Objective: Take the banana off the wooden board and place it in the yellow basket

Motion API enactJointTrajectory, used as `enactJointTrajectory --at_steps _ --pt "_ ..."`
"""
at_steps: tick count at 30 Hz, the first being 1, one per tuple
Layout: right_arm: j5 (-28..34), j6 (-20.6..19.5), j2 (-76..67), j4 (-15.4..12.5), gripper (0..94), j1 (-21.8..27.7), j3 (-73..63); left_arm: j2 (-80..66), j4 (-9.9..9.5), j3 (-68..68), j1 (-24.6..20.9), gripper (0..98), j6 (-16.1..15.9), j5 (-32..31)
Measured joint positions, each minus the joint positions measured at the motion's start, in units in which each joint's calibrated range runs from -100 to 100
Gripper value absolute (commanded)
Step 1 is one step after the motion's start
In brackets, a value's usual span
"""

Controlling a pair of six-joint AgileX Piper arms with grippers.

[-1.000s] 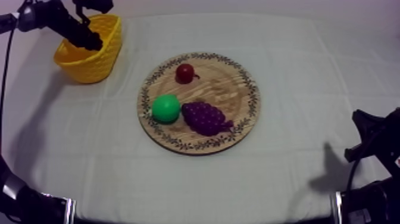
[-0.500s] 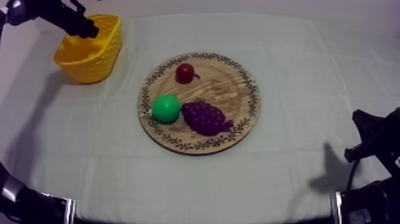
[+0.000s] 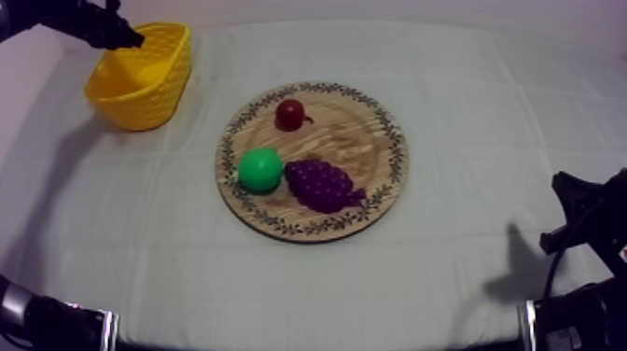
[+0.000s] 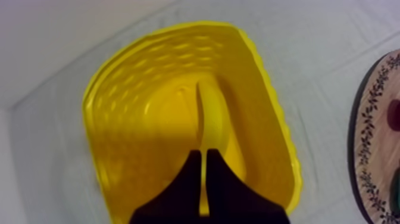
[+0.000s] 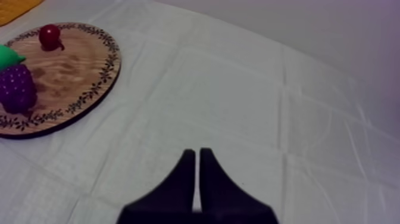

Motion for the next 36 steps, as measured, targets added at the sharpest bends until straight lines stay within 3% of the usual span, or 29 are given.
enactJointTrajectory --at_steps 13,28,36 --pt "0.0 0.0 0.0 0.0 0.5 -0.1 0.0 -23.1 1.91 10.9 -2.5 0.2 5.7 0.3" --pt "0.0 0.0 0.0 0.0 0.5 -0.1 0.0 -59.5 3.03 45.4 -3.3 0.1 10.2 -14.6" --pt "0.0 0.0 0.0 0.0 0.5 -0.1 0.0 -78.1 3.14 64.8 -2.2 0.1 11.6 -17.2"
